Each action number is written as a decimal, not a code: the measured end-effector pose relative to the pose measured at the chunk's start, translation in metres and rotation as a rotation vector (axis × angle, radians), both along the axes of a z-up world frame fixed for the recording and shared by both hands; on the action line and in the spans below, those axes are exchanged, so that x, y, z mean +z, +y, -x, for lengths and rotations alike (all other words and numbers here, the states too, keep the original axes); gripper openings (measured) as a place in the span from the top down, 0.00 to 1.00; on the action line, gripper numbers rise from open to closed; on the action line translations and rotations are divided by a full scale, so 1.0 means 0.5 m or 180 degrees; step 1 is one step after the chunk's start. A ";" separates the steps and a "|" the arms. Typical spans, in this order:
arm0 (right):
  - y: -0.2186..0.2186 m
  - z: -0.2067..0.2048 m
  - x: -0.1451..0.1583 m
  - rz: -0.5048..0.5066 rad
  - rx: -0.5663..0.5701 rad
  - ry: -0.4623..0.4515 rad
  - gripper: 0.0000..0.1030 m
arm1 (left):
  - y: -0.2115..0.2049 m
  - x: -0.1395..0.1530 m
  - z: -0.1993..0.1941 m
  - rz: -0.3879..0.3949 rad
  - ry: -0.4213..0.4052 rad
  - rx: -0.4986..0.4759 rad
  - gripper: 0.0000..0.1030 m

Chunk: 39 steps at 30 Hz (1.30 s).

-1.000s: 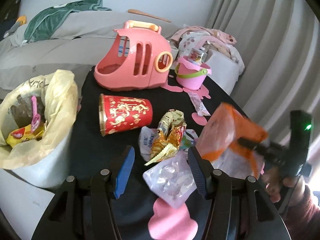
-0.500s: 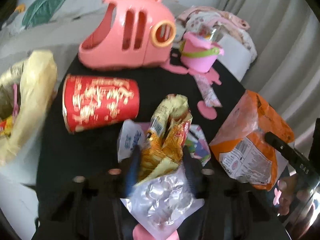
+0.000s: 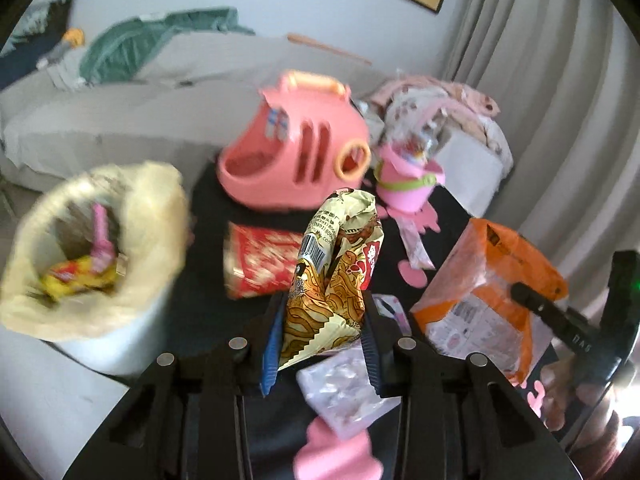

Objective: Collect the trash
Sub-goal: 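Carry the gold wrapper with the left gripper over the trash bag and release it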

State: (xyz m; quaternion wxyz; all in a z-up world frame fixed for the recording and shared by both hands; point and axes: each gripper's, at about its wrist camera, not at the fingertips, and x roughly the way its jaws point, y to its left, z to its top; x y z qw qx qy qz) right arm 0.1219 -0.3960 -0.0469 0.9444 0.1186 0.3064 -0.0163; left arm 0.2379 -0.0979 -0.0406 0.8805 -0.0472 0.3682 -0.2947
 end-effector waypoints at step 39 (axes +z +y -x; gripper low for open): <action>0.473 -0.157 0.251 0.0565 0.1302 -0.0665 0.85 | 0.478 0.120 0.079 0.0077 -0.0619 0.1326 0.65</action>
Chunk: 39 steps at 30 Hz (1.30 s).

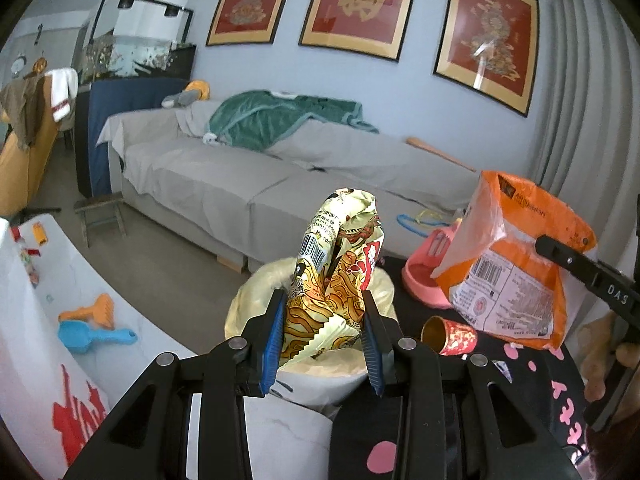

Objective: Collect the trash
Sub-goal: 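Carry the gold wrapper with the left gripper over the trash bag and release it, then lower the orange bag into the trash bag and open the right gripper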

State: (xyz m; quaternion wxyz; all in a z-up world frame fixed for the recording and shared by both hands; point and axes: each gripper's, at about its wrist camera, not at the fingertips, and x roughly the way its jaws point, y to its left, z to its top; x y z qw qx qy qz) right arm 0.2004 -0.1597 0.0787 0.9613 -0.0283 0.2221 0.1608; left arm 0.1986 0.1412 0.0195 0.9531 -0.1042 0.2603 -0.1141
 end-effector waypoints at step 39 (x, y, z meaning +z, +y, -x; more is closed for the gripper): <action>0.256 -0.417 -0.328 0.1026 0.0404 0.1102 0.85 | 0.118 -0.241 -0.284 0.0892 0.0736 0.0415 0.43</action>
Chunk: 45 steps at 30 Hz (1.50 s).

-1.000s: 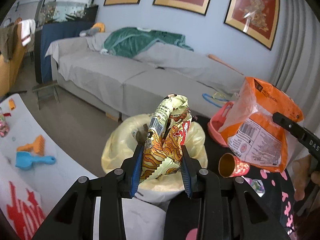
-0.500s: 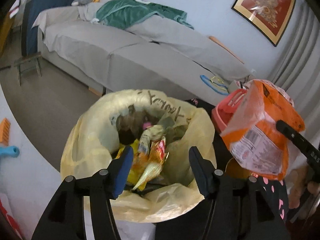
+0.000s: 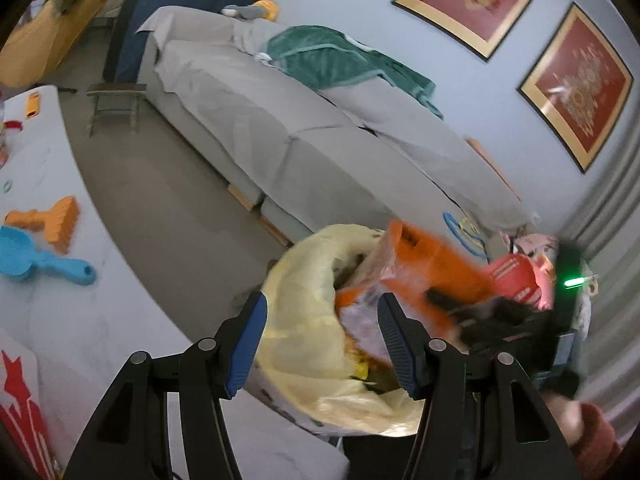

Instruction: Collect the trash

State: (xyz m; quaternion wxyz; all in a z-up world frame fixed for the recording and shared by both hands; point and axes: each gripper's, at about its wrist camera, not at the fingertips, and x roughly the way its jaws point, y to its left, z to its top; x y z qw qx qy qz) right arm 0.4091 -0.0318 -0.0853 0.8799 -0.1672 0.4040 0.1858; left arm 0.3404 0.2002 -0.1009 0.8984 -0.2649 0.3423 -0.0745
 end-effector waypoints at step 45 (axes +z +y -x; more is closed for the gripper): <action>-0.390 0.251 0.151 -0.0810 -0.0528 -0.0307 0.47 | -0.316 0.057 0.078 -0.0215 -0.0108 -0.1038 0.43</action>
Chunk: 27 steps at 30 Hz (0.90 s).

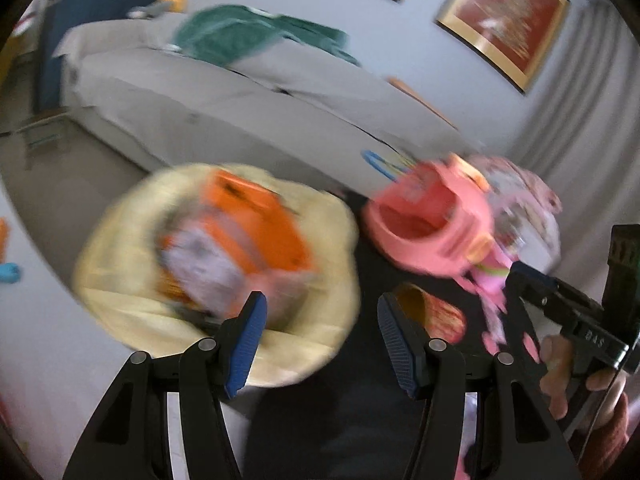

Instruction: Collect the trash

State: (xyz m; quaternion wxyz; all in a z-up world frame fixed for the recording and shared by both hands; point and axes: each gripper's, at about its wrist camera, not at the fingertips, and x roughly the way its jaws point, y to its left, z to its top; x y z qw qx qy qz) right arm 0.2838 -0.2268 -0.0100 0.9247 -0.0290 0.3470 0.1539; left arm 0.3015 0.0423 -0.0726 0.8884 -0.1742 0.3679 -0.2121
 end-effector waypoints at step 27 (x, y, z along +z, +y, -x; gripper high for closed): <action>-0.346 0.041 -0.210 -0.0023 -0.1253 0.0579 0.67 | -0.249 -0.071 0.079 -0.0272 0.0379 -0.0925 0.43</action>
